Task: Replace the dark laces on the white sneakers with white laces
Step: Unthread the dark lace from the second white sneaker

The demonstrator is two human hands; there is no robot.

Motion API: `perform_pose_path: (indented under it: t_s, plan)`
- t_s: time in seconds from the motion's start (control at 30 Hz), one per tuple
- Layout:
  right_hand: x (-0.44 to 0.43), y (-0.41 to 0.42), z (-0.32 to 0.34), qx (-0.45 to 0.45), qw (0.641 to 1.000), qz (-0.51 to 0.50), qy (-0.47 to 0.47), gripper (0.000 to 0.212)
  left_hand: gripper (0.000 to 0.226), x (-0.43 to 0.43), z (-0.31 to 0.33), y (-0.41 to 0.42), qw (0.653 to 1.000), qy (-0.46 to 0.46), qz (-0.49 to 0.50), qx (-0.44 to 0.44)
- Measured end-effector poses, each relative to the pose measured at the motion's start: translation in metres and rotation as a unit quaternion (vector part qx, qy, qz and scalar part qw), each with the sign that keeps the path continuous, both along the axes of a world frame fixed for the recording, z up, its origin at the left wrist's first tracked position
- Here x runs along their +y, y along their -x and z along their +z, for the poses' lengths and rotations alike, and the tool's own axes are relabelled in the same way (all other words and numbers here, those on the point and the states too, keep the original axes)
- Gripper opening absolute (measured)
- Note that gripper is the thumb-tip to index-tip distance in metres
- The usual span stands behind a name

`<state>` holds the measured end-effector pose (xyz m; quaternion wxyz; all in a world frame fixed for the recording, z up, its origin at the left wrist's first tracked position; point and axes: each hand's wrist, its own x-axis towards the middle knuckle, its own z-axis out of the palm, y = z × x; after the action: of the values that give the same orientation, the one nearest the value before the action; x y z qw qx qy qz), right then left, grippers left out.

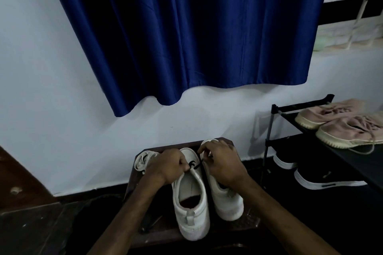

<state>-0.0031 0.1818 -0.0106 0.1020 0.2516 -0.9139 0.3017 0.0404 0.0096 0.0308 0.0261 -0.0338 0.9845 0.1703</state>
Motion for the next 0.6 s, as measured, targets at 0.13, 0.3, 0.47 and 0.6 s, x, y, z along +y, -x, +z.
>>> perform_pose_path:
  t_s: [0.13, 0.3, 0.47, 0.6]
  plan:
    - [0.0, 0.0, 0.001, -0.002, 1.0, -0.003, -0.019, 0.025, 0.013, -0.017, -0.011, -0.012, 0.974, -0.08, 0.145, 0.153]
    - [-0.001, -0.002, 0.007, -0.019, 0.991, 0.101, -0.08, 0.048, 0.013, -0.024, -0.034, -0.019, 0.964, -0.191, 0.069, 0.171]
    - [-0.004, 0.0, 0.004, -0.03, 0.992, 0.119, -0.014, 0.053, 0.015, -0.019, -0.029, -0.012, 0.973, -0.199, -0.003, 0.119]
    - [-0.005, 0.006, 0.001, -0.046, 0.992, 0.113, 0.027, 0.058, 0.015, -0.027, -0.019, -0.015, 0.91, -0.408, 0.051, 0.051]
